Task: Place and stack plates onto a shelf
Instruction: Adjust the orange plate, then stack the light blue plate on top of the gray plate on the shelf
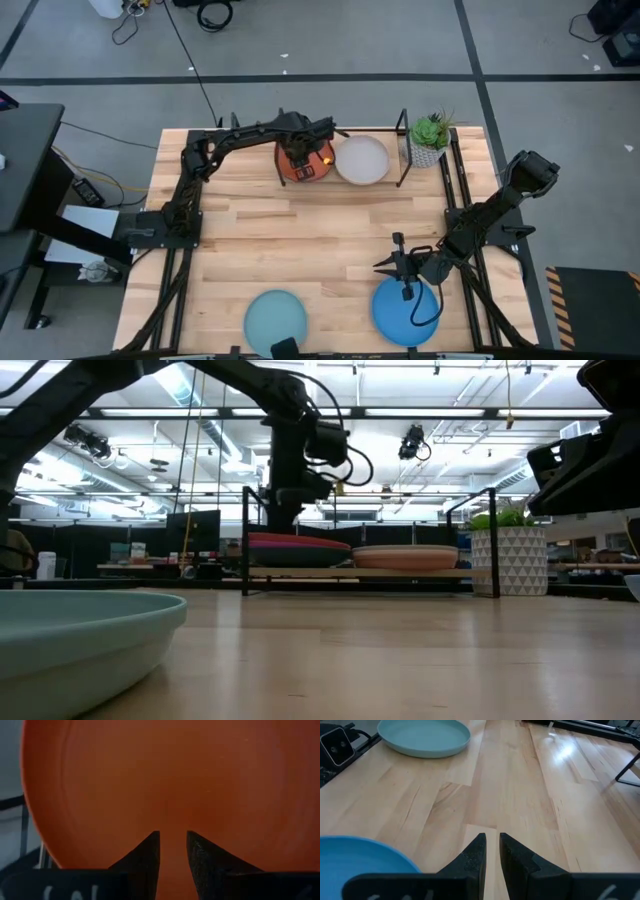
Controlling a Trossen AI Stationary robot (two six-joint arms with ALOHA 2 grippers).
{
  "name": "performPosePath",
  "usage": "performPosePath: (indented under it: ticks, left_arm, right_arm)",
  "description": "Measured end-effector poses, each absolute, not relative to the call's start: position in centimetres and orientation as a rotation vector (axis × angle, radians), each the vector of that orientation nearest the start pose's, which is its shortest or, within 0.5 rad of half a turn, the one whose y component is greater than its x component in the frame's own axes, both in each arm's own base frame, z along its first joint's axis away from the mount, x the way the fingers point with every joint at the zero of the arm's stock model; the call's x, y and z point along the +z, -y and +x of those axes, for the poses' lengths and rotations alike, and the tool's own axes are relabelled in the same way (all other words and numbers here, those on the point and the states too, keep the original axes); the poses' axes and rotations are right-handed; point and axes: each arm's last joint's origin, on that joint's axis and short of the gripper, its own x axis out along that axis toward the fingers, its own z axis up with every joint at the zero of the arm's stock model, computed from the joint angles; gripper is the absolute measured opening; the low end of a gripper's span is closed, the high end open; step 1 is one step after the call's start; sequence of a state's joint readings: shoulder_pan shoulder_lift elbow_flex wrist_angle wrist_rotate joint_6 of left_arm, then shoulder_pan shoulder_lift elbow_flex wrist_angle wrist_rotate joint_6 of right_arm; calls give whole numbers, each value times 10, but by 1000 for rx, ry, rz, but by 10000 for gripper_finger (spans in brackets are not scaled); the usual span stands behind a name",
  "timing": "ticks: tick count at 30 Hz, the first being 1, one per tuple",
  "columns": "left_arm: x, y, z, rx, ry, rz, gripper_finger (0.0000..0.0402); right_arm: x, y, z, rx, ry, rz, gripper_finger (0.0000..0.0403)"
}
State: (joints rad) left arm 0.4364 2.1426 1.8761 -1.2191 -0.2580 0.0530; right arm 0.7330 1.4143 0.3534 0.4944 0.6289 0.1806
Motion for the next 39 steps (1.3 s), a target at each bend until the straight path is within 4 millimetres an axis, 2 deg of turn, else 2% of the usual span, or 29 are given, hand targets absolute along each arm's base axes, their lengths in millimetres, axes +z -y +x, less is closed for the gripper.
performPosePath:
  ticks: [3, 11, 23, 30, 32, 35, 39]
  left_arm:
    - [219, -187, 382, 560, -1523, -75, 102]
    - [215, -185, 385, 530, -1532, -53, 102]
    - [213, -166, 390, 313, -1611, 147, 102]
    - [214, -161, 395, 289, -1598, 216, 102]
    - [221, -154, 393, 310, -1616, 255, 102]
    - [242, -136, 391, 288, -1552, 234, 102]
    - [263, -91, 395, 103, -1437, 61, 102]
  right_arm:
    - [131, -140, 181, 62, -442, -176, 59]
    - [131, -140, 181, 63, -442, -181, 59]
    - [131, -140, 181, 66, -441, -194, 59]
    - [131, -140, 181, 63, -445, -182, 59]
    - [131, -140, 181, 63, -447, -186, 59]
    - [131, -140, 181, 67, -446, -203, 59]
    - [131, -140, 181, 70, -441, -233, 59]
